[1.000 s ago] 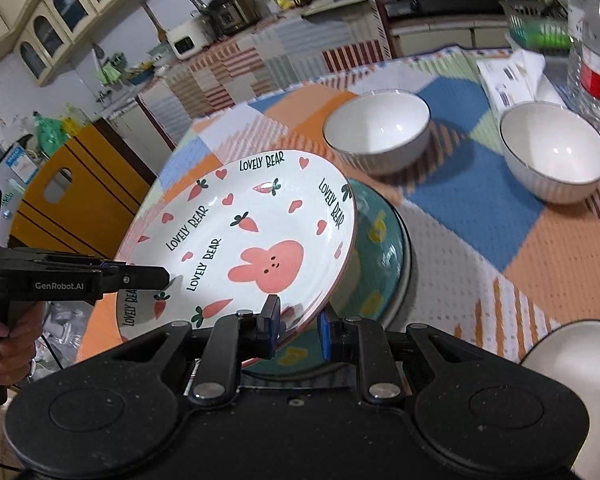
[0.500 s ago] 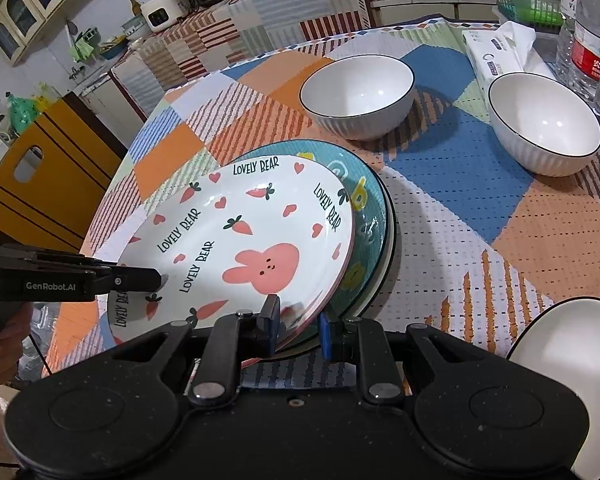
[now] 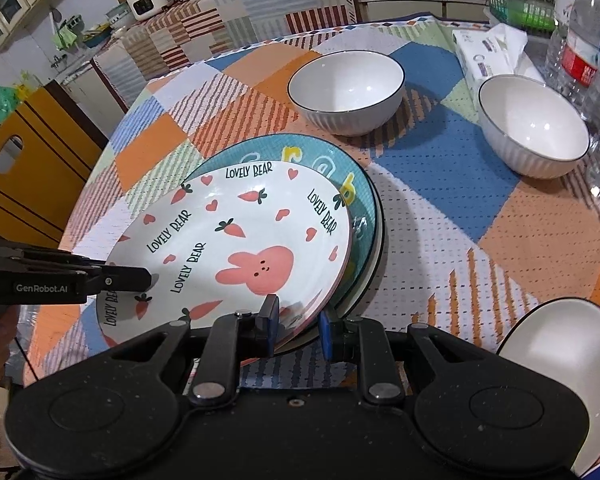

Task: Organize plates and bowls
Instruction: 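Lower the bunny plate onto the teal egg plate with both grippers, then open both grippers and release the bunny plate on the stack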

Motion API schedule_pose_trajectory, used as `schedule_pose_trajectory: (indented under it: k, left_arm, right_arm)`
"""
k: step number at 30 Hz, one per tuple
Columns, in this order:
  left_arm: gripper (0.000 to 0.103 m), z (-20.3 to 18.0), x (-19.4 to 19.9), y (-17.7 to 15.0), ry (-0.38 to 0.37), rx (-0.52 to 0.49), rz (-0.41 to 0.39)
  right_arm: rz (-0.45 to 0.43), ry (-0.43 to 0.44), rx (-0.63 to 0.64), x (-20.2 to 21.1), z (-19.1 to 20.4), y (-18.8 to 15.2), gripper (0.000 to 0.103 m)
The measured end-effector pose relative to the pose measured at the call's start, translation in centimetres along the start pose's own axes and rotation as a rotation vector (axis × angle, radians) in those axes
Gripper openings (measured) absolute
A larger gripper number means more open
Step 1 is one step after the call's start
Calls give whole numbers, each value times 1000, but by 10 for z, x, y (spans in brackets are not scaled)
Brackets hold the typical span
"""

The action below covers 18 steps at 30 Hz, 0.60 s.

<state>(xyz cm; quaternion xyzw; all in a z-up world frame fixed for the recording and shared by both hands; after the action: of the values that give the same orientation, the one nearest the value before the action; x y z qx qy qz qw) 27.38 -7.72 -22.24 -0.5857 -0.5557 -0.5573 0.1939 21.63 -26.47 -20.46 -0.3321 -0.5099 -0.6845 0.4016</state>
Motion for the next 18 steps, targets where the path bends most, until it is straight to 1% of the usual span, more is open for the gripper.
schedule_pose_trajectory:
  k: [3,6,9,11,13,18]
  left_arm:
    - [23,0,-3,5,-1,5,18]
    - [24,1,-7,6,-2,20,55]
    - [23,2,-14,5,17,33,83]
    - [24,2,-16,5,24,30,89]
    - [23,2,-17,4,29,25,89]
    - [24,-1,-20,2,46,28,83]
  right_arm:
    - [15,-69,16,0,3,4,29]
    - [13,-141,55,-3,7,7,31]
    - [33,-210,90,-10,8,7,32]
    - [36,-250,115,-14,9,6,32]
    - [36,-278,126,-18,8,4,32]
    - [19,-293,151,-21,6,1,32]
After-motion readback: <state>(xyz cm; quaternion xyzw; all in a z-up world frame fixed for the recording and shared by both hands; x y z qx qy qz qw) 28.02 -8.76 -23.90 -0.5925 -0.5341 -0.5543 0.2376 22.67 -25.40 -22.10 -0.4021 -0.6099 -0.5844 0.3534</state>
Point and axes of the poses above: each gripper's, at about its wrist camera, not at the fingertips, and x roughly against the way its jaws point, z to its left, y to its top, the point moved 9 cm from there along -x, roughly the way its jaws point, and after that the axes turned 2 degrees about -x, right-handed, at the moved point
